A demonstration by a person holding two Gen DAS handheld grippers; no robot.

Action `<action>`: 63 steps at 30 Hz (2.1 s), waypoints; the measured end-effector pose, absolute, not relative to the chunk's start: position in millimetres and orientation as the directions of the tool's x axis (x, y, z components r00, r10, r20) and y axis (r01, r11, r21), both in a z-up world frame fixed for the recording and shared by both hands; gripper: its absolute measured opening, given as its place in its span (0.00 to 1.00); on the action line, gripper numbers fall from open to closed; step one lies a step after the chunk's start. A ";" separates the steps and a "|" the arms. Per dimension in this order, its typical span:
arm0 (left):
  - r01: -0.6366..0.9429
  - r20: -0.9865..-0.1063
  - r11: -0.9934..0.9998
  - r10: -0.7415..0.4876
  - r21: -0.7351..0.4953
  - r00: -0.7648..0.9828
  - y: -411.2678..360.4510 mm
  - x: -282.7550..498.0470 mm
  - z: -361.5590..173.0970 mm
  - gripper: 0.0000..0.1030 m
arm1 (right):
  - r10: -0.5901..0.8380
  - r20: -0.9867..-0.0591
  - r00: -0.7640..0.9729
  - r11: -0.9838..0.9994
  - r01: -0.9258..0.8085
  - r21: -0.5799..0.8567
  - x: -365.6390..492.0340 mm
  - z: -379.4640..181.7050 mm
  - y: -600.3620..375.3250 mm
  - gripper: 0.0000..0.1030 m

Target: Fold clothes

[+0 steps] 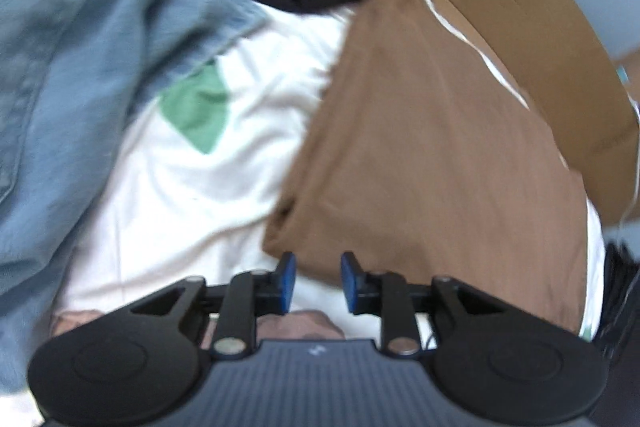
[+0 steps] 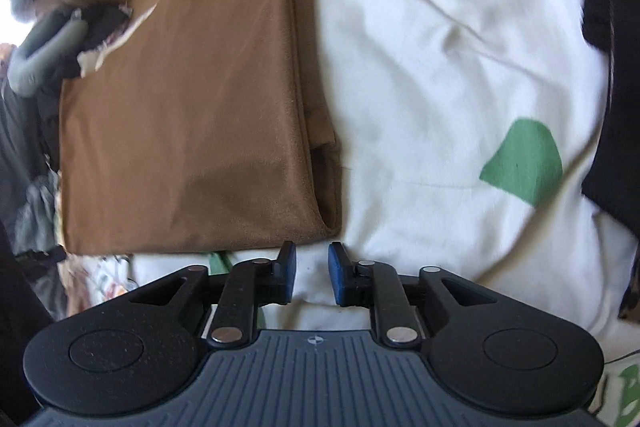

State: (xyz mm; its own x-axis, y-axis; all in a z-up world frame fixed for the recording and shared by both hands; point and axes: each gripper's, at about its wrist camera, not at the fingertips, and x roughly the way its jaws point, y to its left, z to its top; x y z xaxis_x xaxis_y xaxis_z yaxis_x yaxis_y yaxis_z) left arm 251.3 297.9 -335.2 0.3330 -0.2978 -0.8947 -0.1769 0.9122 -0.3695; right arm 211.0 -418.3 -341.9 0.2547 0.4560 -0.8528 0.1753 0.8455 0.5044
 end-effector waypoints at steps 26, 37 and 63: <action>-0.355 -0.663 0.568 -0.549 -0.742 0.509 326.1 223.5 -379.3 0.35 | 0.625 -0.734 0.265 0.621 0.400 0.674 209.0 -382.1 -438.3 0.27; -0.385 -0.716 0.612 -0.503 -0.691 0.485 315.7 247.3 -389.7 0.35 | 0.669 -0.664 0.334 0.513 0.440 0.738 206.9 -401.2 -432.6 0.37; -0.399 -0.808 0.713 -0.424 -0.576 0.408 308.9 246.3 -378.1 0.21 | 0.603 -0.580 0.548 0.407 0.414 0.814 187.0 -420.4 -443.8 0.26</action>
